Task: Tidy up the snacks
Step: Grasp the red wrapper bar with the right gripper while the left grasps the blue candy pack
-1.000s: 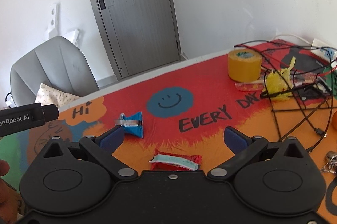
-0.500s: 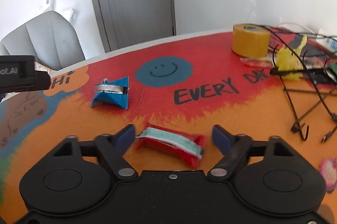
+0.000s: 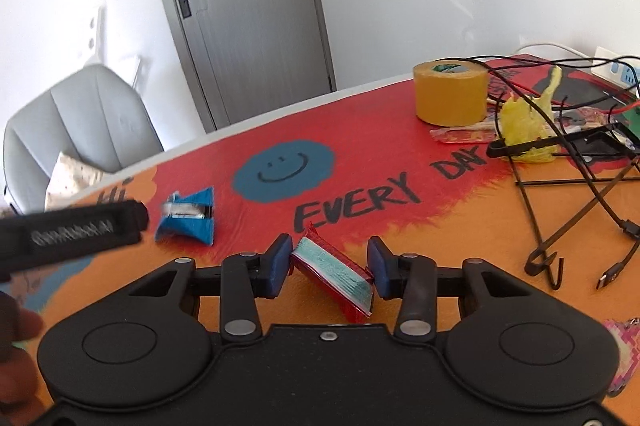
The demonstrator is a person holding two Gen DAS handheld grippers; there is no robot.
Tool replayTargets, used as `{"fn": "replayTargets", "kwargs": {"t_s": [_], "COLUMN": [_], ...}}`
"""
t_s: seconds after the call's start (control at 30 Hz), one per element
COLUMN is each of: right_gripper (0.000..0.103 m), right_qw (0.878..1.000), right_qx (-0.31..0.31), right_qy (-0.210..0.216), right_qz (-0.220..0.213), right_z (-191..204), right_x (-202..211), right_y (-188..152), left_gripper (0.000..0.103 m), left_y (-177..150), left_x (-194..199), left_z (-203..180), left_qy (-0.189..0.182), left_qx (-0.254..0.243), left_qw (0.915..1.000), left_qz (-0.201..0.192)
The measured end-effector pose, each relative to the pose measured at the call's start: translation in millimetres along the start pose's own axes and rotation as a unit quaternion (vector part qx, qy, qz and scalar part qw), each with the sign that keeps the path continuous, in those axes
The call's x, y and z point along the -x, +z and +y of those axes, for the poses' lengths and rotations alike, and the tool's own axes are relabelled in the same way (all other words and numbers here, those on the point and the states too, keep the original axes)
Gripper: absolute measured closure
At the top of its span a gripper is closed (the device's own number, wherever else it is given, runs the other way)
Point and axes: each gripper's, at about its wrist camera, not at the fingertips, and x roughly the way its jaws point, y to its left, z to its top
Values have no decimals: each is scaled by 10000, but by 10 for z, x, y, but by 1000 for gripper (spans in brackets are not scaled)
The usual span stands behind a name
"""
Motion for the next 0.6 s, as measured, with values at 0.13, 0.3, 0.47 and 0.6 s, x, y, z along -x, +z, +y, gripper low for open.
{"fn": "replayTargets", "kwargs": {"t_s": [0.13,0.3,0.47,0.6], "right_gripper": [61,60,60,60], "right_qw": [9999,9994,9989,9990], "right_qx": [-127,-333,-450,-419], "right_qy": [-4,-135,-63,-36], "right_qz": [-3,8,67,115], "right_z": [-85,-219,-278,-268], "right_x": [-12,-15,-25,-45], "right_y": [19,26,43,37], "left_gripper": [5,5,5,6], "left_y": [-1,-45,-77,-95], "left_x": [-80,-218,-317,-352], "left_z": [-90,-214,-276,-302], "left_qy": [-46,-117,-123,-53], "left_qx": [-2,-79,-169,-128], "left_qw": [9999,9998,9996,9996], "left_qz": [-118,-123,-196,-245]}}
